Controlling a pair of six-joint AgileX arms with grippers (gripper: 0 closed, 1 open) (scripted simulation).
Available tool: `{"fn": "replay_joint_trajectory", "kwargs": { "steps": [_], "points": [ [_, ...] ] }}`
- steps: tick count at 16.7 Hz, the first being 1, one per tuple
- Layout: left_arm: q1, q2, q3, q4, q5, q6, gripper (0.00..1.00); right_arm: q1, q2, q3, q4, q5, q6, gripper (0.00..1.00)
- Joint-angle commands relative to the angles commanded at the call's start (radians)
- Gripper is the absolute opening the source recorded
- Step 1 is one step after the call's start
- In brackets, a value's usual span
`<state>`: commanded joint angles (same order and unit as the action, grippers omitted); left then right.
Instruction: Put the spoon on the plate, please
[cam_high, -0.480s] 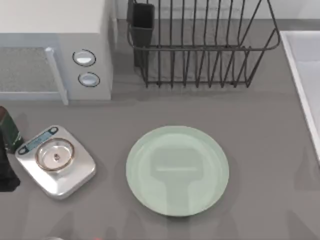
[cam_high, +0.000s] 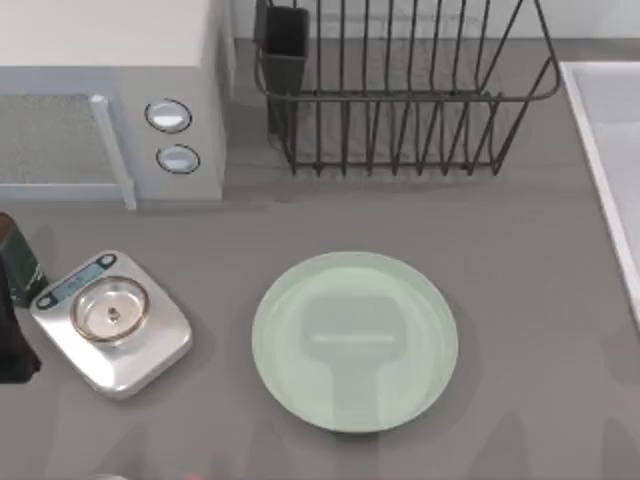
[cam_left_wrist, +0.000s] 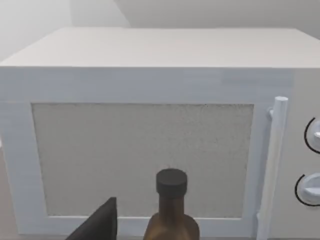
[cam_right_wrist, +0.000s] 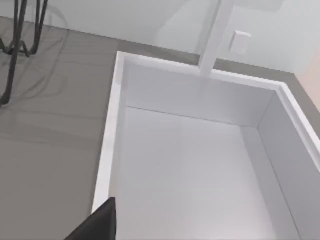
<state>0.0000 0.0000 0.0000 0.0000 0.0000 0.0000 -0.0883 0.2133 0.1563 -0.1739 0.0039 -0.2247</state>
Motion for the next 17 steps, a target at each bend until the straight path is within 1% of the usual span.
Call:
{"fn": "replay_joint_trajectory", "kwargs": {
  "steps": [3, 8, 10, 14, 17],
  "points": [
    [0.0, 0.0, 0.0, 0.0, 0.0, 0.0, 1.0, -0.076, 0.223, 0.135, -0.166, -0.001, -0.253, 1.0],
    [0.0, 0.0, 0.0, 0.0, 0.0, 0.0, 1.0, -0.214, 0.651, 0.375, -0.482, -0.002, -0.771, 1.0],
    [0.0, 0.0, 0.0, 0.0, 0.0, 0.0, 1.0, -0.265, 0.802, 0.466, -0.598, -0.002, -0.953, 1.0],
    [0.0, 0.0, 0.0, 0.0, 0.0, 0.0, 1.0, -0.348, 1.041, 0.624, -0.782, -0.003, -1.232, 1.0],
    [0.0, 0.0, 0.0, 0.0, 0.0, 0.0, 1.0, -0.387, 1.151, 0.703, -0.863, -0.007, -1.366, 1.0]
  ]
}}
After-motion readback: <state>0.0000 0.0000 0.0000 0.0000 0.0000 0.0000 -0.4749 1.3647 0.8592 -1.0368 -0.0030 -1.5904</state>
